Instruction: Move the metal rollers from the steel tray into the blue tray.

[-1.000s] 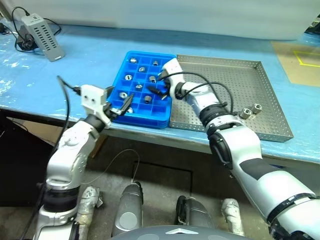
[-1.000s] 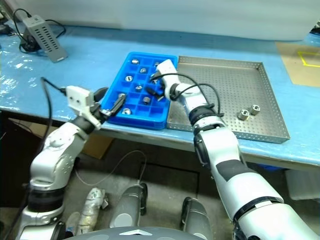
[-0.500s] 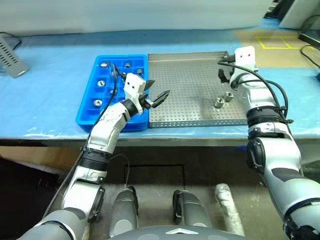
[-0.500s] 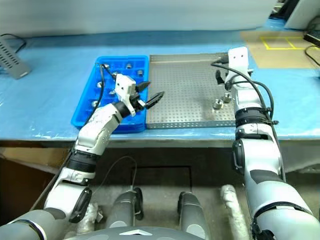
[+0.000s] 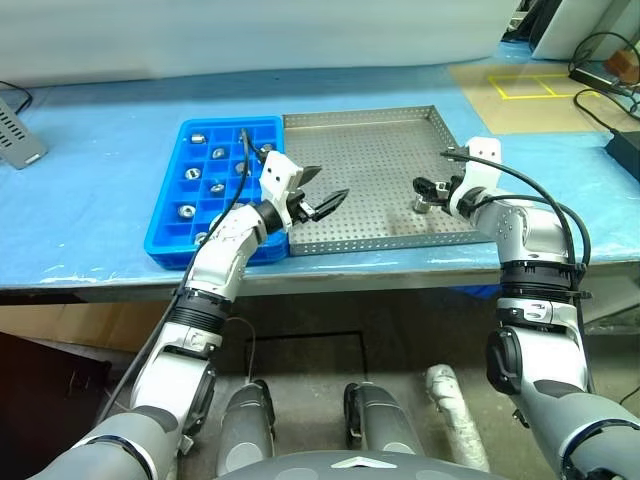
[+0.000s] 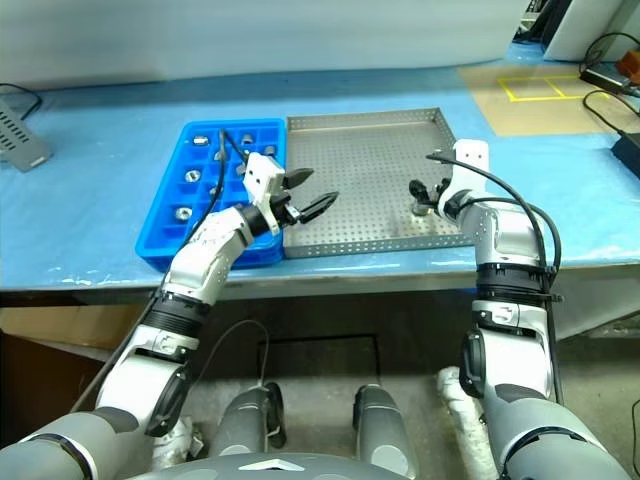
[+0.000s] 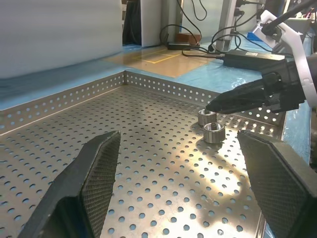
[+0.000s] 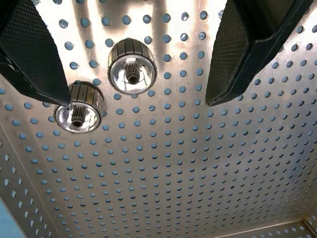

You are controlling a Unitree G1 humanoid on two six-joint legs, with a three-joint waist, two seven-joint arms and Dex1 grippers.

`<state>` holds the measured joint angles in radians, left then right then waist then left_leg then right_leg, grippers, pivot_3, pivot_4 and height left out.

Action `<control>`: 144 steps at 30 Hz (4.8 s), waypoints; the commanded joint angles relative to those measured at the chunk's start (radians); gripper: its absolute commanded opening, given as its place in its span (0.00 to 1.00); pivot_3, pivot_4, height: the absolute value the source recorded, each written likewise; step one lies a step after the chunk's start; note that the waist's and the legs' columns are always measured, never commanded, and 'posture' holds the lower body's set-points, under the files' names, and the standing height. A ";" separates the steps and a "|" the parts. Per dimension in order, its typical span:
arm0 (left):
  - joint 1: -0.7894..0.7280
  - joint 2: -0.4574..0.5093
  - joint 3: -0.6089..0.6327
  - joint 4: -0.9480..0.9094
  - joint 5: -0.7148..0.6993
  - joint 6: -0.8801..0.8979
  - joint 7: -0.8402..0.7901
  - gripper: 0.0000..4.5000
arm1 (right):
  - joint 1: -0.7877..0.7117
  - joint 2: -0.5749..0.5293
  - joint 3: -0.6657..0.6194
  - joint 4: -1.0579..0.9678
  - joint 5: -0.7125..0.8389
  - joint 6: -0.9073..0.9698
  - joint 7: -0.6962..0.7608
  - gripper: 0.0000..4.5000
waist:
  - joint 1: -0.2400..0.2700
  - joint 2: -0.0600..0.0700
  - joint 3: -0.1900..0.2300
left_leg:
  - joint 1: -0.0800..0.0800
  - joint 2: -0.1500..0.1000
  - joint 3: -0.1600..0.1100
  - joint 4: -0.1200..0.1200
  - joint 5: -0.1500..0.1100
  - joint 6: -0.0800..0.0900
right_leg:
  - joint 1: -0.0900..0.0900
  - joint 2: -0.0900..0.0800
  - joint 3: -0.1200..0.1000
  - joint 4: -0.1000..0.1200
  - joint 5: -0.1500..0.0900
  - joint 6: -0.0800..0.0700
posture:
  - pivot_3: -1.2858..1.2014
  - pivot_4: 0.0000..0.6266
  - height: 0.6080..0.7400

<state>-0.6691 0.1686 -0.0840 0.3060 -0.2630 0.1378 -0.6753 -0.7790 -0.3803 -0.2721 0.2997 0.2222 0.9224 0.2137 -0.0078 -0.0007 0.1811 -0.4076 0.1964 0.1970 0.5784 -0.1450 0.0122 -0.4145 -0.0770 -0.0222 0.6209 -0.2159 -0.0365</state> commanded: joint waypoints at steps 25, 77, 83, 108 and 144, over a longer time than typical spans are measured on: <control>0.064 0.078 0.069 -0.158 0.011 0.024 0.072 0.89 | -0.120 0.118 0.189 0.206 -0.016 -0.304 0.195 0.37 | 0.004 0.000 0.000 | -0.002 0.004 0.004 -0.003 0.000 0.000 | -0.006 0.001 0.000 -0.001 0.000 0.000 | 0.47 0.24 1.00; 0.015 0.040 0.027 -0.122 -0.001 0.021 0.072 0.89 | -0.343 -0.013 0.155 0.716 -0.233 -0.685 -0.197 0.81 | 0.056 0.000 0.001 | -0.017 0.001 0.005 -0.008 0.005 -0.005 | -0.024 0.002 -0.001 0.003 -0.001 -0.002 | 0.42 0.24 1.00; -0.042 0.006 0.014 -0.021 0.008 -0.033 0.015 0.89 | -0.333 -0.029 0.110 0.724 -0.210 -0.573 -0.314 0.81 | 0.006 0.000 0.001 | -0.015 0.001 0.006 -0.007 0.003 -0.001 | -0.023 0.003 0.001 0.003 -0.001 -0.002 | 0.40 0.24 1.00; 0.030 0.048 0.056 -0.116 0.020 -0.011 0.053 0.89 | -0.364 0.052 0.010 0.865 -0.084 -0.581 -0.134 0.40 | 0.011 0.000 0.001 | -0.013 0.007 0.007 -0.002 0.001 0.002 | -0.019 0.003 0.000 0.003 -0.001 -0.004 | 0.46 0.24 1.00; 0.303 0.263 0.266 -0.470 -0.002 0.146 0.235 0.89 | -0.235 0.155 0.434 0.499 -0.172 -0.744 0.929 0.83 | 0.156 -0.001 0.000 | -0.014 0.009 -0.001 -0.006 0.001 -0.004 | -0.021 0.002 -0.004 0.003 -0.002 -0.005 | 0.59 0.24 1.00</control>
<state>-0.3445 0.4300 0.1863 -0.1539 -0.2572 0.2934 -0.4349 -1.0089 -0.2284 0.1911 0.8111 0.0355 0.1649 1.1875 0.1480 -0.0012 0.1815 -0.4213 0.2055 0.1964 0.5727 -0.1441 0.0078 -0.4354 -0.0748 -0.0255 0.6245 -0.2179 -0.0414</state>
